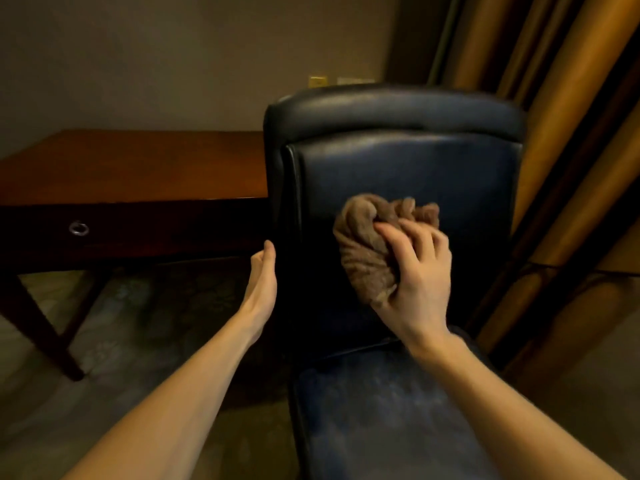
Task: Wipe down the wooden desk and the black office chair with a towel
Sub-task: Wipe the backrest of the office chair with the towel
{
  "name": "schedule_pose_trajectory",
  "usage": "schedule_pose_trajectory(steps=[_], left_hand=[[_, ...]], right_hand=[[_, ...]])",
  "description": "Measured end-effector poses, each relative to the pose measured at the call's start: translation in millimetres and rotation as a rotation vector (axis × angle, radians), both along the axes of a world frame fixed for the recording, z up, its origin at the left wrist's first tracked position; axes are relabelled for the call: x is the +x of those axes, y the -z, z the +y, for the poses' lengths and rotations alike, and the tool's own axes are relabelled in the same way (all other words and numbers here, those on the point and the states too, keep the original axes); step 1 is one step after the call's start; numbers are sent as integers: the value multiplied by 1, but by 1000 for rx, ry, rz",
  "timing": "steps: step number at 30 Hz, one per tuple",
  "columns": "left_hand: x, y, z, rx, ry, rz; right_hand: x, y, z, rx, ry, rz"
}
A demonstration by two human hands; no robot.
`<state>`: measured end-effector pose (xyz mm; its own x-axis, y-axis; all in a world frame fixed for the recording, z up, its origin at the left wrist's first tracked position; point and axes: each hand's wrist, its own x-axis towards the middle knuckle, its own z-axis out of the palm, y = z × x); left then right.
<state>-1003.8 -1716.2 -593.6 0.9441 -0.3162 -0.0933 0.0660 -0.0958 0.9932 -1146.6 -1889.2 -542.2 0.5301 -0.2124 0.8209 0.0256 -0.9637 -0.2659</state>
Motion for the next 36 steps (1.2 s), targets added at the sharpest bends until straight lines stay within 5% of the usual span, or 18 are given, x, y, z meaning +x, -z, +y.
schedule_pose_trajectory(steps=[5,9,15,21,29,33,36], left_hand=[[-14,0,58,70,-11,54],[-26,-8,92,260,23,-90],[-53,8,142,290,36,-236],[-86,-8,147,372,7,-321],[-108,-37,161,465,66,-313],[-119,-47,163,476,74,-366],[-127,-59,173,421,112,-342]], right_hand=[[18,-48,61,-52,-8,-27],[33,-50,112,-124,-86,131],[-9,56,144,-272,-146,99],[-83,89,113,-611,-163,448],[-94,-4,154,-288,-16,206],[-84,-3,180,-99,-14,427],[-92,22,183,-139,-32,562]])
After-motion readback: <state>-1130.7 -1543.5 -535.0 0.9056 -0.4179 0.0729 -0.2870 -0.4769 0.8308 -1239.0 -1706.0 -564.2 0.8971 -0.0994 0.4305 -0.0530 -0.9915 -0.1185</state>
